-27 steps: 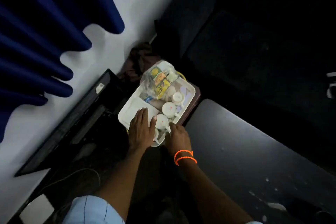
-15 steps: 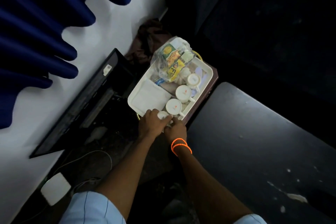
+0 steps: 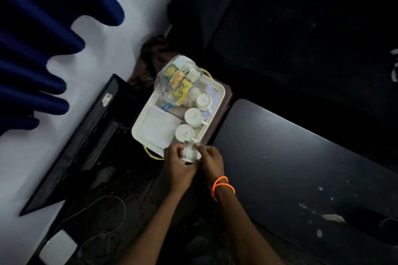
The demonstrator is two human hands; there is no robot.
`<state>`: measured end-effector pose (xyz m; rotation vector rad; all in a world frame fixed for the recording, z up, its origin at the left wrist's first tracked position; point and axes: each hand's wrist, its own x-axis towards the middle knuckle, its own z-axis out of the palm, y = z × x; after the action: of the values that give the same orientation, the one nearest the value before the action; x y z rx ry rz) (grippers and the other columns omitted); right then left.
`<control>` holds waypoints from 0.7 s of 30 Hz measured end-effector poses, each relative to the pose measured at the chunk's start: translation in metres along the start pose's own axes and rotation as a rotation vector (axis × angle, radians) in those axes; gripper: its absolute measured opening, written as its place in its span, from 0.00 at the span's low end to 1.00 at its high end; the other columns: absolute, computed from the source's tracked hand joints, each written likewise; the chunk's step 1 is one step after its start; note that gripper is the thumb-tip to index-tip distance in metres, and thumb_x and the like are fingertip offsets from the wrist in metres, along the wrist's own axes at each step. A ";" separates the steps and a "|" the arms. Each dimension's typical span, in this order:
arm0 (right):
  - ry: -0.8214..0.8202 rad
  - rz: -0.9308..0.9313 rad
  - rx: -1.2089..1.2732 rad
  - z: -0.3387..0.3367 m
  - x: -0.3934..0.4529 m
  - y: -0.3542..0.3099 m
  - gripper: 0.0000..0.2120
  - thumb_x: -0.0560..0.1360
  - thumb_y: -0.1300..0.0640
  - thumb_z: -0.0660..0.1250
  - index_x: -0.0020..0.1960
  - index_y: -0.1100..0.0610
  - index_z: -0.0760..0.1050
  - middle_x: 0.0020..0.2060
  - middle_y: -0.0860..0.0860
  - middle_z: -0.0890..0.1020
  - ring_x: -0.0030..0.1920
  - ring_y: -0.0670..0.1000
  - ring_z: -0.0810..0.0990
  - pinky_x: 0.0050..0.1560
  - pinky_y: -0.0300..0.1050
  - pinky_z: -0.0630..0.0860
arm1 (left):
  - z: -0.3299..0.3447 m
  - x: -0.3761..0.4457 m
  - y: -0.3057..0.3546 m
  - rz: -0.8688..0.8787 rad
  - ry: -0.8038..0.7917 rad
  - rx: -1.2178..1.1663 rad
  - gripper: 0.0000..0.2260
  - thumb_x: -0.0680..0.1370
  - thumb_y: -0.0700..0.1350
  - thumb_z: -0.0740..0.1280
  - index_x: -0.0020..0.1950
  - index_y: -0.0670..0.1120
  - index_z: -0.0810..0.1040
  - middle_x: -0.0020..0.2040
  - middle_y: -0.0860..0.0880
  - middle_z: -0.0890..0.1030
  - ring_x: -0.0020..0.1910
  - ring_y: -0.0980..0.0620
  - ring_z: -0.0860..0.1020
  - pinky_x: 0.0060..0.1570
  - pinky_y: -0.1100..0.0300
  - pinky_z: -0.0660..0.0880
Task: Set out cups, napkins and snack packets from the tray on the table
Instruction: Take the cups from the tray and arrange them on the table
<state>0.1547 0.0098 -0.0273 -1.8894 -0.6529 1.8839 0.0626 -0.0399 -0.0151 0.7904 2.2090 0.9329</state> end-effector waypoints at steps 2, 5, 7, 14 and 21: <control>0.039 -0.048 0.001 -0.022 0.002 -0.005 0.25 0.60 0.37 0.80 0.49 0.50 0.78 0.44 0.49 0.87 0.44 0.48 0.87 0.43 0.44 0.83 | 0.020 -0.004 0.015 0.118 -0.075 -0.003 0.23 0.63 0.50 0.76 0.55 0.46 0.76 0.54 0.51 0.75 0.50 0.56 0.75 0.52 0.67 0.74; 0.100 -0.091 0.027 -0.066 0.012 -0.013 0.30 0.59 0.46 0.84 0.55 0.52 0.76 0.48 0.50 0.86 0.44 0.45 0.87 0.42 0.40 0.82 | 0.058 -0.008 0.035 0.145 -0.241 -0.061 0.22 0.65 0.49 0.73 0.58 0.53 0.74 0.55 0.58 0.76 0.53 0.54 0.79 0.55 0.61 0.77; 0.157 -0.121 0.059 -0.102 0.024 -0.015 0.29 0.60 0.56 0.85 0.57 0.56 0.75 0.49 0.53 0.86 0.44 0.47 0.86 0.42 0.38 0.81 | 0.087 -0.011 0.044 0.075 -0.411 -0.147 0.27 0.64 0.44 0.75 0.62 0.52 0.75 0.58 0.53 0.80 0.56 0.51 0.83 0.57 0.53 0.81; 0.378 -0.166 0.035 -0.215 0.051 0.015 0.29 0.59 0.63 0.85 0.55 0.55 0.74 0.50 0.54 0.84 0.49 0.54 0.83 0.49 0.51 0.82 | 0.192 -0.033 0.065 0.139 -0.856 0.074 0.34 0.61 0.35 0.70 0.68 0.47 0.79 0.61 0.47 0.77 0.62 0.46 0.81 0.66 0.47 0.78; 0.702 -0.189 -0.120 -0.302 0.060 0.064 0.29 0.58 0.60 0.85 0.53 0.58 0.74 0.53 0.58 0.77 0.51 0.60 0.79 0.53 0.56 0.79 | 0.279 -0.075 0.070 0.330 -1.205 0.307 0.33 0.67 0.28 0.67 0.72 0.45 0.76 0.66 0.42 0.78 0.67 0.42 0.78 0.67 0.48 0.77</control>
<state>0.4589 0.0076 -0.1074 -2.2730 -0.6738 0.9732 0.3303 0.0604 -0.0977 1.4015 1.1550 0.0955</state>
